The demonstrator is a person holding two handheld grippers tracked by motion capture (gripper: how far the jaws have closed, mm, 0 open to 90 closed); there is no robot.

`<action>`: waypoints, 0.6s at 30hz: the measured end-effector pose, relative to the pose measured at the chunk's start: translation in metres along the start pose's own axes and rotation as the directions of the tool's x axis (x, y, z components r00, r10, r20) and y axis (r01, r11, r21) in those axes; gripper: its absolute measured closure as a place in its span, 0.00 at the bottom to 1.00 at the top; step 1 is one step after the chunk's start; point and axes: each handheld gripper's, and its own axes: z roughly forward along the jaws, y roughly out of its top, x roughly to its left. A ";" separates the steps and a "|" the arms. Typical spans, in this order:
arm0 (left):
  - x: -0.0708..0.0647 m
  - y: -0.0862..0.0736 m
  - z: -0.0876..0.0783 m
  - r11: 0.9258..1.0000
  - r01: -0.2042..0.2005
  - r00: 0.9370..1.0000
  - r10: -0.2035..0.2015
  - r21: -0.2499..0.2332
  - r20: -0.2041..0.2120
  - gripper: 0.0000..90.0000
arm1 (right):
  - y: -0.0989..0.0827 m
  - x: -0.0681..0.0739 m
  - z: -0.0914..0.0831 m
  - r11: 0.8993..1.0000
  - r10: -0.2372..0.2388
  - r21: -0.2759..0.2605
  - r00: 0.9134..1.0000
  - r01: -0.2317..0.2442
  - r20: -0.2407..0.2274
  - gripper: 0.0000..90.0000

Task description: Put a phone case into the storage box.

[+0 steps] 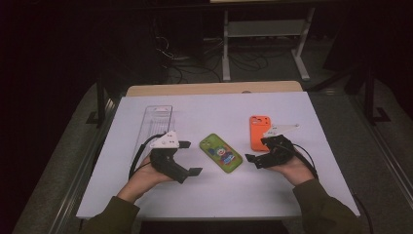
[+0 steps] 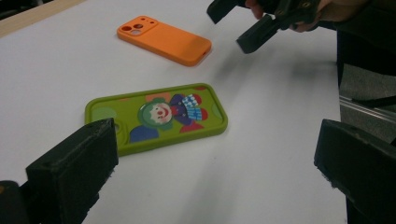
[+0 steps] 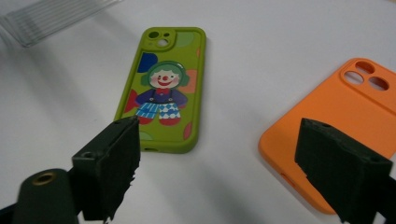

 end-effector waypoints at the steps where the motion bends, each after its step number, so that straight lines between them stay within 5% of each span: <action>1: -0.001 0.001 0.003 1.000 -0.004 1.000 0.004 -0.001 0.001 0.00 | 0.002 -0.001 0.001 1.000 0.000 0.008 1.000 0.000 0.002 0.20; 9: -0.009 0.000 0.023 0.999 -0.011 1.000 0.011 0.033 0.021 0.00 | 0.015 -0.011 0.016 0.998 0.016 0.057 1.000 -0.017 0.016 0.39; 18: -0.011 -0.002 0.029 0.999 -0.016 0.999 0.015 0.039 0.046 0.00 | 0.029 -0.020 0.043 0.991 0.017 0.132 0.999 -0.022 0.039 0.77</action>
